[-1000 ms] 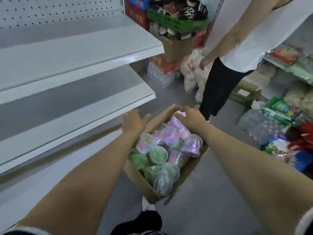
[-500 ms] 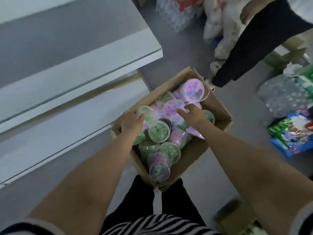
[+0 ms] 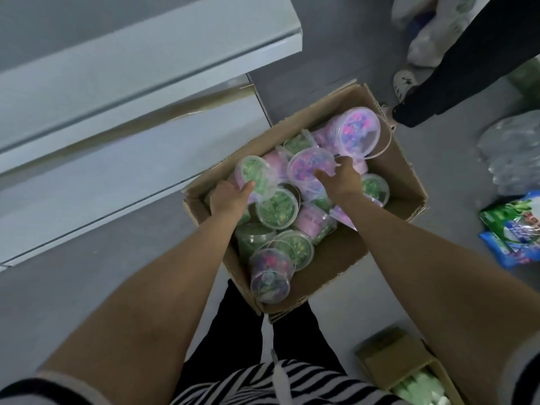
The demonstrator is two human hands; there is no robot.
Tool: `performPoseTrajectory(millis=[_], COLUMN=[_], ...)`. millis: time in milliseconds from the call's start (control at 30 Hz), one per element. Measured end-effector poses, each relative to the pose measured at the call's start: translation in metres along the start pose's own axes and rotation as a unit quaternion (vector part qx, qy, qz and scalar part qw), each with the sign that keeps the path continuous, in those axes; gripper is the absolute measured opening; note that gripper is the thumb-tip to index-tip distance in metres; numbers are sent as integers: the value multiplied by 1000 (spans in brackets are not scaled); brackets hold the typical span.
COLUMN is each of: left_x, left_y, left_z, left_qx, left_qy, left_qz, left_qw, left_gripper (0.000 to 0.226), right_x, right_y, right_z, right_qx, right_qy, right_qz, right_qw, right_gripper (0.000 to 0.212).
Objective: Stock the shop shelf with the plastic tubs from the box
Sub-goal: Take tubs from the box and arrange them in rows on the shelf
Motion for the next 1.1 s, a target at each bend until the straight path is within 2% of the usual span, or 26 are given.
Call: performPoseTrajectory(millis=[167,333,533,767,933,1033,1100], left_x=[-4,-7,-4,3,24,45,61], left_y=[-3,-9,-10,16,50,74,96], left_z=[-2,-3,-12,-21,-37,-49,-60], left_qx=[0,3,6,10,-27,-65,-88], left_qy=[31,42,98,177,248,268,288], left_qz=[1,-14,-34,-48,-51,-30,-14], left_qw=[1000,999,995,983,967,961,953], left_gripper=[69,47,55,45,69,53,53], right_x=[-1,-10,-22,-23,-19,-19,-21], right_y=[-1,2,21,65,102,130,151], right_z=[4,14,20,26,18,5,-4], right_qx=[-32,-97,-127,-96,-72,-41,-6], right_qy=[2,-10,-83,-156,-216,-243,-251], right_qz=[4,-13,-20,-6,-20,-29,-42], right_qw=[999,995,988,983,974,969,967], right_gripper=[66,49,42,59,58,61,70])
Point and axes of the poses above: each hand's wrist, its own y-axis away from the middle knuckle, its own x-axis out of the back of the hand, z = x × y, the point moved 4 cm from there along -y, towards the middle knuckle, and after that the axes turned 14 degrees about -z, right-handed, at the moved point
